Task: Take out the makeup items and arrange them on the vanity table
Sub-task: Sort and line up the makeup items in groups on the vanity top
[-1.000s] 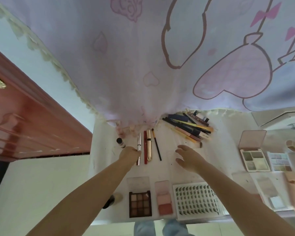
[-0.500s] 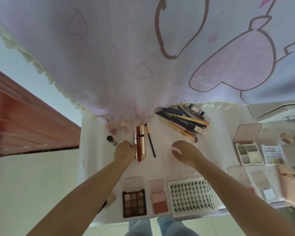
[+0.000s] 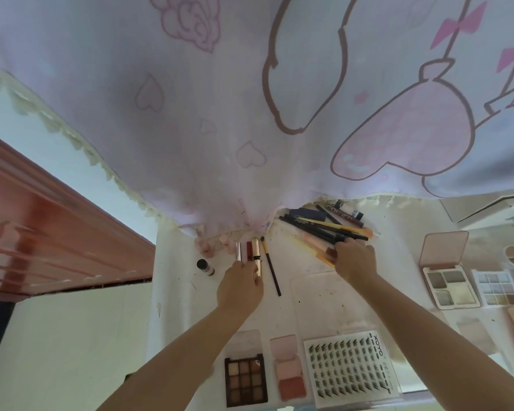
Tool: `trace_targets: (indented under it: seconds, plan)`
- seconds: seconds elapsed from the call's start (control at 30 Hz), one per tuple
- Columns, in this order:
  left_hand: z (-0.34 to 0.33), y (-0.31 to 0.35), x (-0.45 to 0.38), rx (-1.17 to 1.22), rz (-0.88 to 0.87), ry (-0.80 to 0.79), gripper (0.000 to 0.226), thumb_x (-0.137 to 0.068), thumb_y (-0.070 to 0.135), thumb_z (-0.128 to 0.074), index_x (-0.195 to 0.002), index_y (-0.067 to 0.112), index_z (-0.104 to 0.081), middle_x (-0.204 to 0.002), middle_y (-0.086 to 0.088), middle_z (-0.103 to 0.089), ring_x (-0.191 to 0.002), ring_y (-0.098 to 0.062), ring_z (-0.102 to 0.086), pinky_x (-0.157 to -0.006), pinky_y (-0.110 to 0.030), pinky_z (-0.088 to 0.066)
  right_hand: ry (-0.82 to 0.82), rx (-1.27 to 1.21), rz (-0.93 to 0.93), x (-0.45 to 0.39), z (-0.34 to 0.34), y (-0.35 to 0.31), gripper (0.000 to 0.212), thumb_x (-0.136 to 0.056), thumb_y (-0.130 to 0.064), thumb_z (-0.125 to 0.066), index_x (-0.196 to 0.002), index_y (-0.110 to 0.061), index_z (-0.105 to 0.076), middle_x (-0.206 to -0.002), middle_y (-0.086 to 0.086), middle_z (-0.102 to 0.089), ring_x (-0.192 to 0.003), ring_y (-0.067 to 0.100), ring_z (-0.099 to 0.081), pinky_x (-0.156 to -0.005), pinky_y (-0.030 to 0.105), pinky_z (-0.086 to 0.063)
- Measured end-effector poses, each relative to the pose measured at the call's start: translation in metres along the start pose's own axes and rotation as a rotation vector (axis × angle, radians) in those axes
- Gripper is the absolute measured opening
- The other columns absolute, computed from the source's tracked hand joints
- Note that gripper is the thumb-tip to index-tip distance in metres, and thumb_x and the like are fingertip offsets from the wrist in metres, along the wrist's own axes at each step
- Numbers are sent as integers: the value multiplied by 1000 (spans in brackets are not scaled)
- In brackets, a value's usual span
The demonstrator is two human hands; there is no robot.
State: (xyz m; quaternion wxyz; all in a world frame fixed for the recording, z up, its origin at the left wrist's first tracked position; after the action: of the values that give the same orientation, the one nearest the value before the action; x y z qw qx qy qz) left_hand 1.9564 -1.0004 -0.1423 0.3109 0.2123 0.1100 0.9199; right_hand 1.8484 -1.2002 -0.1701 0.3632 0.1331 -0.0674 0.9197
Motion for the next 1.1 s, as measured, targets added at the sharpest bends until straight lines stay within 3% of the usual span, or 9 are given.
trace_targets:
  seconds: [0.3,0.43,0.57,0.7,0.77,0.83,0.97,1.03,1.1]
  plan:
    - [27,42,-13,-65,-148,14,37,-93,22,-39,-129,12,-39,-129,-7,-44,-118,-23,-41,-91,-32,-43,80,-161,82,12,48,-7,26,-95,-19,-36,-107,-10,-58,-108,6,-61,-99,23,-56,-80,30,-46]
    - [54,86,-16,-100,-382,127,43,-94,27,-40,-134,12,-31,-138,-5,-35,-125,-21,-33,-100,-32,-35,104,-393,192,31,99,-14,23,-96,-20,-38,-88,-9,-57,-82,3,-60,-79,22,-56,-65,25,-39]
    - [85,120,-4,-106,-567,293,31,-98,28,-29,-120,11,-44,-117,-4,-50,-98,-15,-45,-81,-23,-37,154,-648,215,49,151,-16,31,-95,-19,-41,-66,-11,-49,-56,-8,-42,-54,10,-40,-52,10,-36]
    - [128,145,24,-162,-768,543,32,-93,25,-32,-83,11,-59,-72,0,-57,-59,-8,-42,-52,-15,-41,244,-803,55,56,185,-1,50,-95,-31,-38,-57,-2,-54,-47,-2,-43,-49,12,-36,-50,19,-29]
    - [152,157,38,-194,-854,653,33,-86,26,-34,-67,15,-59,-55,5,-53,-44,-6,-42,-37,-14,-37,282,-833,19,61,200,2,56,-94,-37,-38,-45,-12,-45,-29,-7,-35,-41,10,-32,-46,20,-27]
    - [175,166,43,-274,-849,688,35,-86,31,-36,-62,16,-56,-46,4,-49,-34,-7,-42,-31,-15,-33,308,-904,33,66,217,1,52,-93,-40,-38,-48,-20,-55,-24,-6,-29,-35,8,-28,-44,18,-26]
    - [201,180,41,-321,-848,504,32,-98,36,-26,-82,14,-43,-58,8,-38,-46,-13,-38,-42,-23,-29,457,-1094,127,81,253,-1,48,-94,-29,-40,-54,-25,-65,-40,-4,-24,-32,7,-25,-39,14,-24]
    - [208,183,42,-182,-849,307,33,-98,35,-22,-73,15,-32,-58,9,-32,-50,-11,-34,-47,-20,-26,571,-1075,253,93,270,-2,48,-94,-20,-41,-55,-7,-66,-40,-5,-26,-32,6,-32,-37,11,-23]
    - [214,187,53,30,-887,172,38,-95,39,-22,-63,21,-31,-57,7,-33,-50,-7,-33,-50,-16,-29,727,-975,424,113,288,-6,51,-93,-18,-45,-42,-16,-48,-36,-9,-26,-37,3,-37,-41,10,-25]
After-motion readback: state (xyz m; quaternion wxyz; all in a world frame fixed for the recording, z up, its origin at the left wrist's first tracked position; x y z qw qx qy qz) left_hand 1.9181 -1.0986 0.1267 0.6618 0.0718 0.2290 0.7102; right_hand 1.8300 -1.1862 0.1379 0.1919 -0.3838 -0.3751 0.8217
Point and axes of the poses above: each hand's wrist, its own x-axis away from the middle knuckle, its own z-axis out of the back of the hand, y = z × x, the point moved 7 cm from there along -x, towards the middle knuckle
